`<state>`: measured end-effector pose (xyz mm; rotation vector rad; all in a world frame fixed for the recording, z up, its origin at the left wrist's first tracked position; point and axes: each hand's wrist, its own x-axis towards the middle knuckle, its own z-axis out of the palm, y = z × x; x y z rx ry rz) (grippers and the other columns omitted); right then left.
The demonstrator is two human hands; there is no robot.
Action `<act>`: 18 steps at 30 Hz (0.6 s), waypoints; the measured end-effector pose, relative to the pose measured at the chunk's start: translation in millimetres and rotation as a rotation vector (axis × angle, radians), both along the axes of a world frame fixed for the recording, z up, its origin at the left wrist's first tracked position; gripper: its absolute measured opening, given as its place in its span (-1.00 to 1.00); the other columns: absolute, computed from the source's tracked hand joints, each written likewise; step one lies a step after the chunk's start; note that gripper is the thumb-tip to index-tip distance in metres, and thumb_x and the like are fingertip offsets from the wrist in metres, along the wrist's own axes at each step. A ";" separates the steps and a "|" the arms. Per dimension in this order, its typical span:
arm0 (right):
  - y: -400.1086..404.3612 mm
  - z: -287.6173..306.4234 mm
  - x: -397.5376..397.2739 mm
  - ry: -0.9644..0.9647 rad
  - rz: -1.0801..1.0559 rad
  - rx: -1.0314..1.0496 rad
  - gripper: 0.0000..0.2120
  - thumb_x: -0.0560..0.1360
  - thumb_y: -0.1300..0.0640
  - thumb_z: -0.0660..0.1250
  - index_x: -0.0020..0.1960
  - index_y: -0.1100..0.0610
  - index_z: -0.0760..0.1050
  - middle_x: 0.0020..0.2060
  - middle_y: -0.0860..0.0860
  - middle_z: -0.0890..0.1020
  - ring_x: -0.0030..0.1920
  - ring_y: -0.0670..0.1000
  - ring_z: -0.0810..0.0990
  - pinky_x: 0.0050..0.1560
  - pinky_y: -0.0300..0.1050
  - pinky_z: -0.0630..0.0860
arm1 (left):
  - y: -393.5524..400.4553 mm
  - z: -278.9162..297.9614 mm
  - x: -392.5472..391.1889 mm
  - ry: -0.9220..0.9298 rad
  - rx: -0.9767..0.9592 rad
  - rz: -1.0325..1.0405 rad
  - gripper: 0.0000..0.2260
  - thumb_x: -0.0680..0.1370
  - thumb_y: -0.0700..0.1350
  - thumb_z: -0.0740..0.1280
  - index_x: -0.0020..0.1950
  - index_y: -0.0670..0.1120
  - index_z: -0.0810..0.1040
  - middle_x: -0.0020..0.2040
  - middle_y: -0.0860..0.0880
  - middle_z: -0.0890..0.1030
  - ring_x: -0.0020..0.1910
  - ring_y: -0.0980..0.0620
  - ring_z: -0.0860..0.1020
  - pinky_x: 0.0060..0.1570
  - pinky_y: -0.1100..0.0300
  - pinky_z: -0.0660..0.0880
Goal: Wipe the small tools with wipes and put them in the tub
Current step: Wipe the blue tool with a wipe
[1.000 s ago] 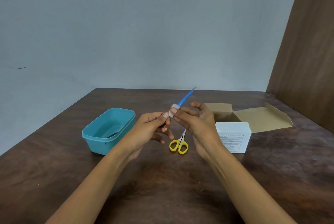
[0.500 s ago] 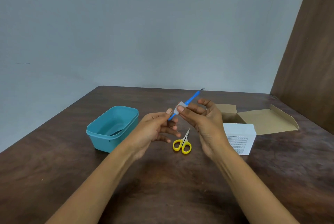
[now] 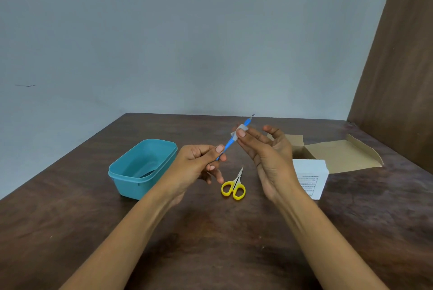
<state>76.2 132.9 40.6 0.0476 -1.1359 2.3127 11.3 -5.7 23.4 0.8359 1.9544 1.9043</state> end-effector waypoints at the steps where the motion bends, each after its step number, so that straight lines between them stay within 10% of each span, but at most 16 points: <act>1: -0.7 -1.0 -0.1 -0.001 0.002 -0.002 -0.54 0.33 0.47 0.38 0.04 0.14 0.25 -0.07 0.25 0.64 -0.15 0.12 0.69 -0.10 -0.16 0.62 | -0.2 0.1 -0.4 -0.001 -0.003 -0.008 -0.75 0.56 -0.01 0.25 -0.22 -0.12 0.56 -0.55 0.06 0.34 -0.46 0.06 0.57 -0.44 0.31 0.43; 18: -2.5 -4.3 -0.9 -0.121 -0.021 0.111 -0.61 0.36 0.38 0.43 0.01 0.12 0.32 -0.11 0.17 0.69 -0.09 0.08 0.69 -0.05 -0.12 0.63 | -1.8 -1.5 1.0 -0.171 -0.048 -0.163 -0.75 0.58 -0.02 0.19 -0.24 -0.10 0.45 -0.54 0.08 0.34 -0.41 0.07 0.61 -0.42 0.32 0.46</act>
